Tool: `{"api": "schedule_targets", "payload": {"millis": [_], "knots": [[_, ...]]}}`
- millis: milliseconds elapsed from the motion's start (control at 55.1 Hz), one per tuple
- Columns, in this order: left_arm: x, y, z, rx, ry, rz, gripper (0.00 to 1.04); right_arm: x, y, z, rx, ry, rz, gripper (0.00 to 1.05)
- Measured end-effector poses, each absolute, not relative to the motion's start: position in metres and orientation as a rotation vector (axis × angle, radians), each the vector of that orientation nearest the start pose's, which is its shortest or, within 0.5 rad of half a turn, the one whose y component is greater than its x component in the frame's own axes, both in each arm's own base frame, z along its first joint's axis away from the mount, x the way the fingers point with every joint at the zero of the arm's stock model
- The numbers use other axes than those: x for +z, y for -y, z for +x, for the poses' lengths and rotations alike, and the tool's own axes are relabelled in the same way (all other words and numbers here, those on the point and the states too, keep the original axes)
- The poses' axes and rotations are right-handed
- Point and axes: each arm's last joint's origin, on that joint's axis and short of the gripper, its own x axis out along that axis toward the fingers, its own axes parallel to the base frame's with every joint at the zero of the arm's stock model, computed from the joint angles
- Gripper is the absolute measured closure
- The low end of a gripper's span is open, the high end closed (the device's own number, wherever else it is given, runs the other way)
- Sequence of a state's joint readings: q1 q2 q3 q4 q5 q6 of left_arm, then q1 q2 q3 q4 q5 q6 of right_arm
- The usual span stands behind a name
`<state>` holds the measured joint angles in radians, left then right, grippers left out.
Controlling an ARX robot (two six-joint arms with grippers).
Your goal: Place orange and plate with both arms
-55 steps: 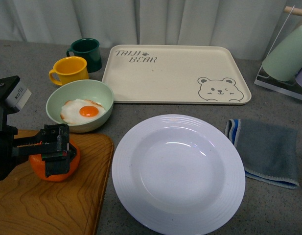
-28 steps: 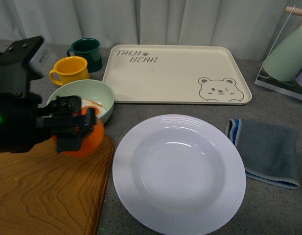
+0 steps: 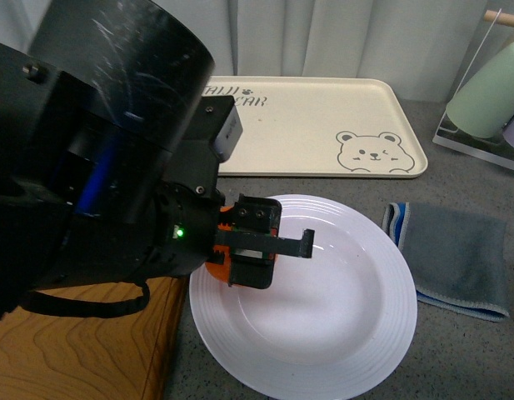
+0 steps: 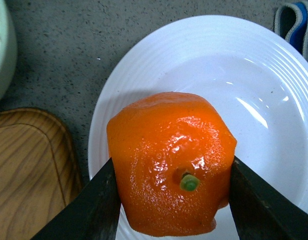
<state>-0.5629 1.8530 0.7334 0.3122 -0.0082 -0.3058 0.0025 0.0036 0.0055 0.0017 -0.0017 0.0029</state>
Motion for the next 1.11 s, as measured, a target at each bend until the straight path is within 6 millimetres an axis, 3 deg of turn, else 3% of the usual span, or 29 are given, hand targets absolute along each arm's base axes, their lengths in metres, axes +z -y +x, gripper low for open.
{"api": "schedule_targets", "payload": {"millis": [472,798,998,1070,1107], "knots": [[0.08,0.205,0.265,-0.453,-0.89,-0.03,0.54,0.165,0.0,0.098,0.004,0.004,0.003,0.09],[0.076,0.211,0.266,-0.439,-0.89,-0.01,0.54,0.165,0.0,0.098,0.004,0.004,0.003,0.09],[0.076,0.212,0.267,-0.431,-0.89,-0.006,0.15,0.165,0.0,0.098,0.004,0.004,0.003,0.09],[0.076,0.212,0.267,-0.427,-0.884,-0.004,0.05,0.165,0.0,0.098,0.004,0.004,0.003,0.09],[0.078,0.211,0.267,-0.428,-0.877,-0.009,0.06,0.165,0.0,0.098,0.004,0.004,0.003,0.09]]}}
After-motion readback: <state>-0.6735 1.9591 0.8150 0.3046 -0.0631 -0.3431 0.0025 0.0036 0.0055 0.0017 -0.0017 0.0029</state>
